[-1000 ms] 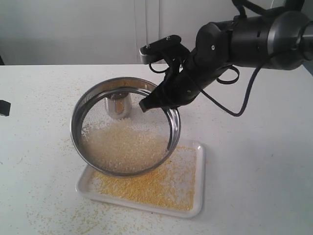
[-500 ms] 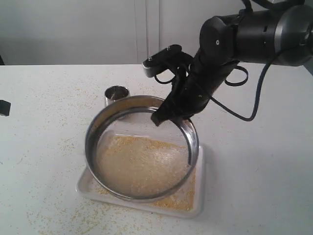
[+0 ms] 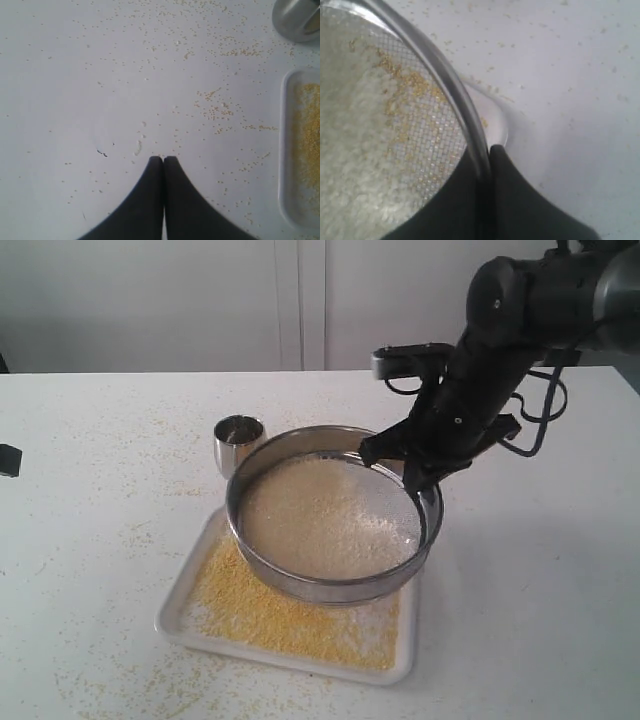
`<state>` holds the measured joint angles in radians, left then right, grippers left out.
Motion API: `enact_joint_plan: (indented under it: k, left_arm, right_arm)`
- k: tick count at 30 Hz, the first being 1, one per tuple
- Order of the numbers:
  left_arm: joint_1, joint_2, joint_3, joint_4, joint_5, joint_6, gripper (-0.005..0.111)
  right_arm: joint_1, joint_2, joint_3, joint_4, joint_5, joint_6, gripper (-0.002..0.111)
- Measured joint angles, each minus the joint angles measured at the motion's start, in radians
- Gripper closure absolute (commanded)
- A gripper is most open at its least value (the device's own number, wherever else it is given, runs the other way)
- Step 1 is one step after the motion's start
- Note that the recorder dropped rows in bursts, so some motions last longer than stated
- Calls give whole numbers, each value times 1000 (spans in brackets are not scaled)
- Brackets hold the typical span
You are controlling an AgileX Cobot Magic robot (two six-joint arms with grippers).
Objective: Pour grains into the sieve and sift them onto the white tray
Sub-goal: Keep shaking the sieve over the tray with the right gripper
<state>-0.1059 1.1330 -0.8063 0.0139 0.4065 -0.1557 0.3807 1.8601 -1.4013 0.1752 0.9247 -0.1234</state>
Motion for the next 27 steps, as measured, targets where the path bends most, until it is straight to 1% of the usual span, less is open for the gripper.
enact_joint_plan:
  k: [2,3,4,6,7,8,9,10,11,12,13,14,15,16,17,18,19,20,21,22,23,24,26,27]
  left_arm:
    - [0,0,0,0,0,0,107]
    - [0,0,0,0,0,0,107]
    - [0,0,0,0,0,0,107]
    - [0,0,0,0,0,0,107]
    - [0,0,0,0,0,0,107]
    - [0,0,0,0,0,0,107]
    - [0,0,0,0,0,0,107]
    - [0,0,0,0,0,0,107]
    - [0,0,0,0,0,0,107]
    - [0,0,0,0,0,2,107]
    - [0,0,0,0,0,1,107]
    - [0,0,0,0,0,1,107]
    - [0,0,0,0,0,1,107]
    - [0,0,0,0,0,1,107]
    - [0,0,0,0,0,1,107]
    - [0,0,0,0,0,1,107]
    - [0,0,0,0,0,1,107]
    - [0,0,0,0,0,1,107]
    - [0,0,0,0,0,1,107]
    - [0,0,0,0,0,1,107]
    - [0,0,0,0,0,1,107]
    - [0,0,0,0,0,1,107]
    - [0,0,0,0,0,1,107]
    - [0,0,0,0,0,1,107]
  right_arm:
    - [8,4,-2,33,46,-156,108]
    - [17,6,-2,25,67,-165,108]
    - [25,9,0,12,79,-99,108]
    - [21,18,8,31,34,9,108]
    - [18,24,8,61,14,-28,108]
    - [19,33,-1,114,-9,-183,108]
    - [26,33,-1,100,-16,-160,108]
    - [36,35,9,82,-59,-3,108]
    - [36,42,12,94,-95,12,108]
    - [34,50,9,106,-119,-113,108]
    - [34,52,7,82,-119,-129,108]
    - [34,54,20,39,-110,21,108]
    - [34,60,25,50,-127,46,108]
    - [34,66,26,96,-134,-136,108]
    - [39,63,26,73,-116,-204,108]
    - [47,59,31,34,-105,-77,108]
    - [42,59,39,30,-135,63,108]
    - [36,63,37,67,-167,23,108]
    - [36,60,25,78,-161,-162,108]
    - [45,53,23,41,-130,-176,108]
    - [49,54,27,11,-117,-28,108]
    - [46,59,29,17,-133,61,108]
    - [39,61,25,34,-142,-163,108]
    - [49,56,25,11,-116,-191,108]
